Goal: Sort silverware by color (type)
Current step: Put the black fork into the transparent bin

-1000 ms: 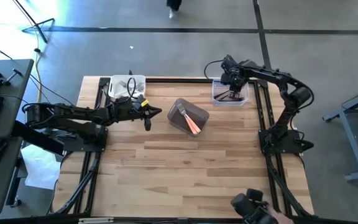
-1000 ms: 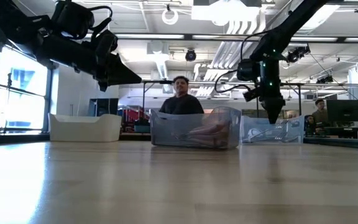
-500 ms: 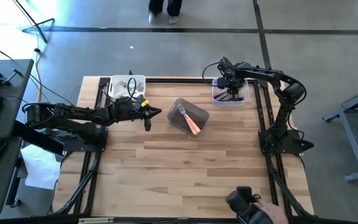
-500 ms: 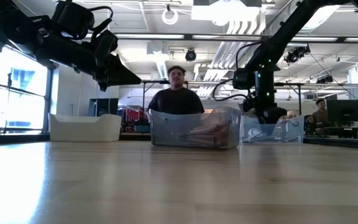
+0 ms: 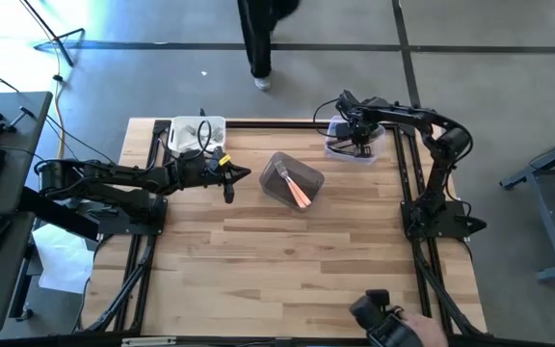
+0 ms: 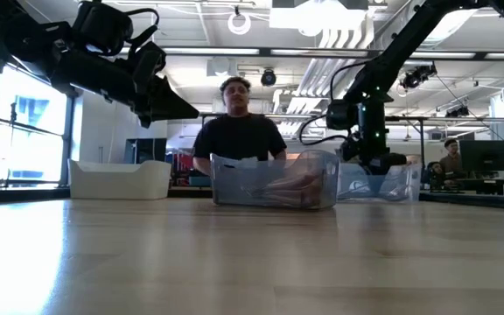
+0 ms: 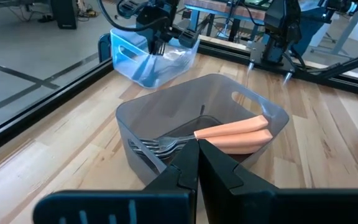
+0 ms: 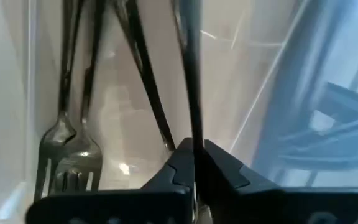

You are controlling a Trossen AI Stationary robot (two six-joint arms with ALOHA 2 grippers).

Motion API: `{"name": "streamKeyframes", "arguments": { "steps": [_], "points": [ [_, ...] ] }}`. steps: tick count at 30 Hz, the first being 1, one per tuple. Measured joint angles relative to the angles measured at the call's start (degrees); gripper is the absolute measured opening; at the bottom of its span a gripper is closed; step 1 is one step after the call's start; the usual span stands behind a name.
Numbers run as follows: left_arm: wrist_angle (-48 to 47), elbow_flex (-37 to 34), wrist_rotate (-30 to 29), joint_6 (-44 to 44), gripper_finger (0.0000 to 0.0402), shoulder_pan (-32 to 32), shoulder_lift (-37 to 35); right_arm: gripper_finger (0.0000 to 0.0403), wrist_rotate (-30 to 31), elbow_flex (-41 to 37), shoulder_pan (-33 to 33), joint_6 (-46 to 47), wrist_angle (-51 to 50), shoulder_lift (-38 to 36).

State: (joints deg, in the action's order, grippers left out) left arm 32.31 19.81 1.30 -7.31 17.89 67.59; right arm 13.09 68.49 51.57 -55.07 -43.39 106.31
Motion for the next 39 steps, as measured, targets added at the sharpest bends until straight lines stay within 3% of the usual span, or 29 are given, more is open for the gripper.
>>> {"name": "streamKeyframes", "arguments": {
  "steps": [15,31,39],
  "points": [
    [0.0,0.0,0.0,0.1,0.0,0.0,0.0,0.0004,-1.0,0.0,0.2,0.0,-0.8,-4.8],
    [0.0,0.0,0.0,0.0,0.0,-1.2,0.0,0.0001,-7.4,0.0,0.3,9.8,-3.8,-5.2],
    [-0.1,0.0,0.0,0.4,0.0,-1.2,0.0,0.0001,-9.4,0.1,1.2,9.5,-2.6,-11.3]
  ]
}}
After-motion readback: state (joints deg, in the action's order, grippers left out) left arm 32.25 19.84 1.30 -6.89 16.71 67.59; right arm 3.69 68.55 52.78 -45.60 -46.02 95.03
